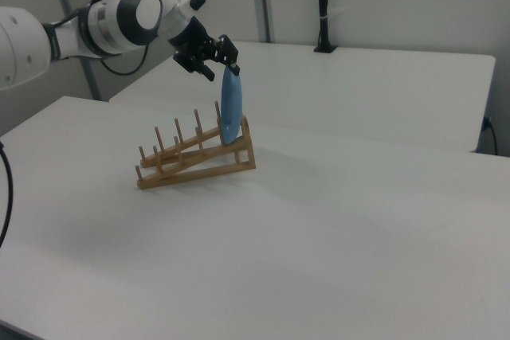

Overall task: Pick plate from plate rack
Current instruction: 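Lower the open gripper onto the rim of the blue plate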

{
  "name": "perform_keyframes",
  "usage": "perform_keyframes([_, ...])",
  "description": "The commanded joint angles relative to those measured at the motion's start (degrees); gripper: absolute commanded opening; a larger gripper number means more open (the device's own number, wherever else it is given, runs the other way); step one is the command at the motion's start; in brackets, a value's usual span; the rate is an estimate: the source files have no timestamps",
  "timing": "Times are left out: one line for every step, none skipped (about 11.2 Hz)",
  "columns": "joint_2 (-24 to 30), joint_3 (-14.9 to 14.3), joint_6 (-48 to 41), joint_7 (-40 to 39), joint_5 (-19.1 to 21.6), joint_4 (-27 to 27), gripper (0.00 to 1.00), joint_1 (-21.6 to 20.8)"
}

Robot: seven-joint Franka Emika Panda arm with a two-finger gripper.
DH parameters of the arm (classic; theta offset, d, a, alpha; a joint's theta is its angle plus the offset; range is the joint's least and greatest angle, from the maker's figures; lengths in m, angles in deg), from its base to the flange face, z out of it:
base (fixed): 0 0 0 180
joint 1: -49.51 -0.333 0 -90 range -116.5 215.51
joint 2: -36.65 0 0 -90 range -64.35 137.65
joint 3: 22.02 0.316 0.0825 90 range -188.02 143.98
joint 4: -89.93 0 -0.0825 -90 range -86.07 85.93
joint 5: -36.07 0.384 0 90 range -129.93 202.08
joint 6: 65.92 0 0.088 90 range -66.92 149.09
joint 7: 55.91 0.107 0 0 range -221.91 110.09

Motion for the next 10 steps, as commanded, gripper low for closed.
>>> perform_keyframes([-4.9,-0.68,0.99,0.47,-3.07,5.39,0.59,-0.49])
perform_keyframes([-4.9,-0.59,2.3,0.56,-4.74,5.39,0.5,-0.57])
perform_keyframes([-5.34,-0.59,2.92,0.47,-5.54,5.39,0.43,-0.58])
perform_keyframes([-6.04,-0.59,3.01,0.47,-6.24,5.39,0.42,-0.49])
perform_keyframes([-6.31,-0.59,3.45,0.47,-7.21,5.39,0.38,-0.49])
perform_keyframes([-6.57,-0.59,3.54,0.47,-7.56,5.39,0.35,-0.49])
perform_keyframes([-6.57,-0.59,3.54,0.47,-7.57,5.39,0.33,-0.57])
perform_keyframes([-6.57,-0.59,3.54,0.47,-7.57,5.39,0.28,-0.66])
perform_keyframes([-6.57,-0.59,3.54,0.47,-7.65,5.39,0.23,-1.36])
perform_keyframes([-6.57,-0.68,3.54,0.47,-7.57,5.39,0.2,-1.37])
